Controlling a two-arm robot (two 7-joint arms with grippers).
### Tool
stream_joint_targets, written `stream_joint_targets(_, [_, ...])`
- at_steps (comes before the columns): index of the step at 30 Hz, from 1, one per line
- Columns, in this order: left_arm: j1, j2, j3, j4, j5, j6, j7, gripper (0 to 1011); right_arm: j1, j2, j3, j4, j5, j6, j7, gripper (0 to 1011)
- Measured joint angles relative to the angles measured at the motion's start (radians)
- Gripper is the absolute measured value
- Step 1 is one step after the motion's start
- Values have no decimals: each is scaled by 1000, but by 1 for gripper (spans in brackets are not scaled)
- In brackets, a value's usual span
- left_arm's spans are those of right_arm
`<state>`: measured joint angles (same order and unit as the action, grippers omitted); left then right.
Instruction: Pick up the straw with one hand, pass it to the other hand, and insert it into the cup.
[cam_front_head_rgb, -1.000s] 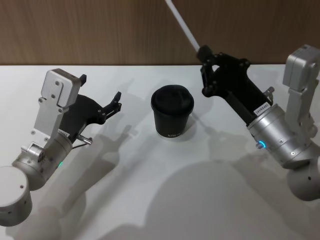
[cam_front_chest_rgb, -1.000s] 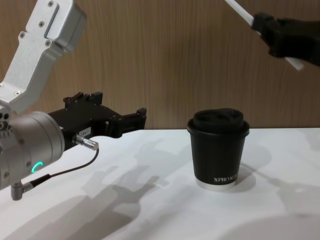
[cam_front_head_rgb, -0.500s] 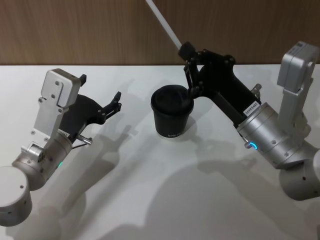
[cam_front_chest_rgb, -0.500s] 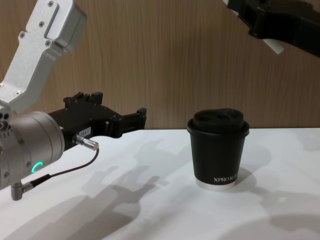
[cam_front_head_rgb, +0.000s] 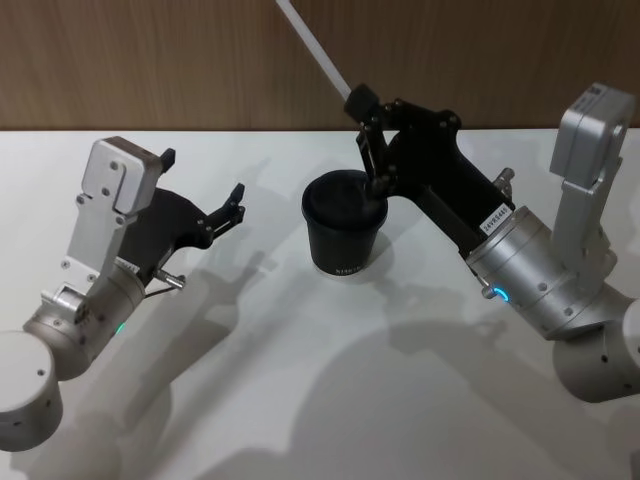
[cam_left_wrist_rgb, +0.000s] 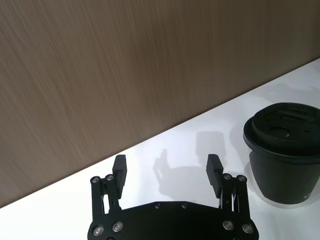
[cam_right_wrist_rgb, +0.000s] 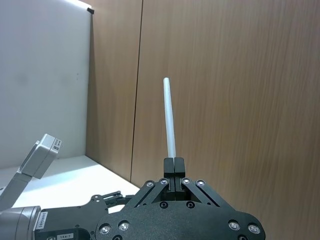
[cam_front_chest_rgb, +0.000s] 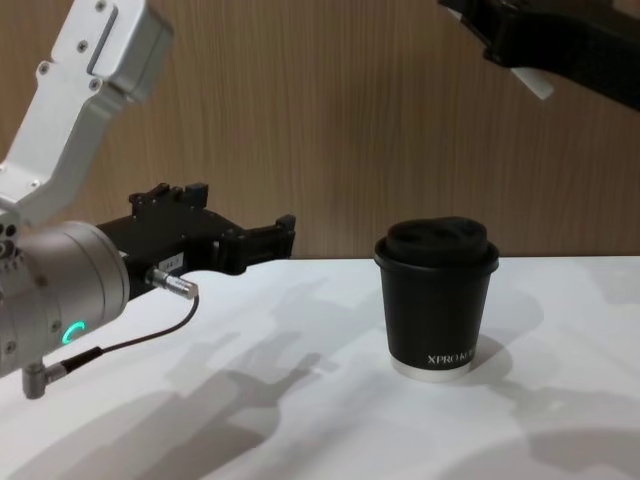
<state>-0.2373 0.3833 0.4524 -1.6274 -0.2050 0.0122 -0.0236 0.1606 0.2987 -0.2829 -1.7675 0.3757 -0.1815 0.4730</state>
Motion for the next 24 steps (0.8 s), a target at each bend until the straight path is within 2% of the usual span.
stream_joint_targets(7, [-2,8,-14,-11,-43,-9,-55,1003,-1,1,-4,-3,2,0,2,5])
stream_joint_targets(11, [-2,11,-27,-20,-88,-12,-99,1003,-1,1,-5,-4,3,0,3,4])
stream_joint_targets(14, [0,12,-43,-29,-138,-12,-140,1003,-1,1,-5,-5,4,0,4,5])
stream_joint_targets(21, [9,9,-74,-43,-221,-8,-200,1003,-1,1,-7,-6,5,0,5,5])
stream_joint_targets(24, [17,6,-96,-52,-278,-1,-236,1003,-1,1,-7,-6,5,0,5,5])
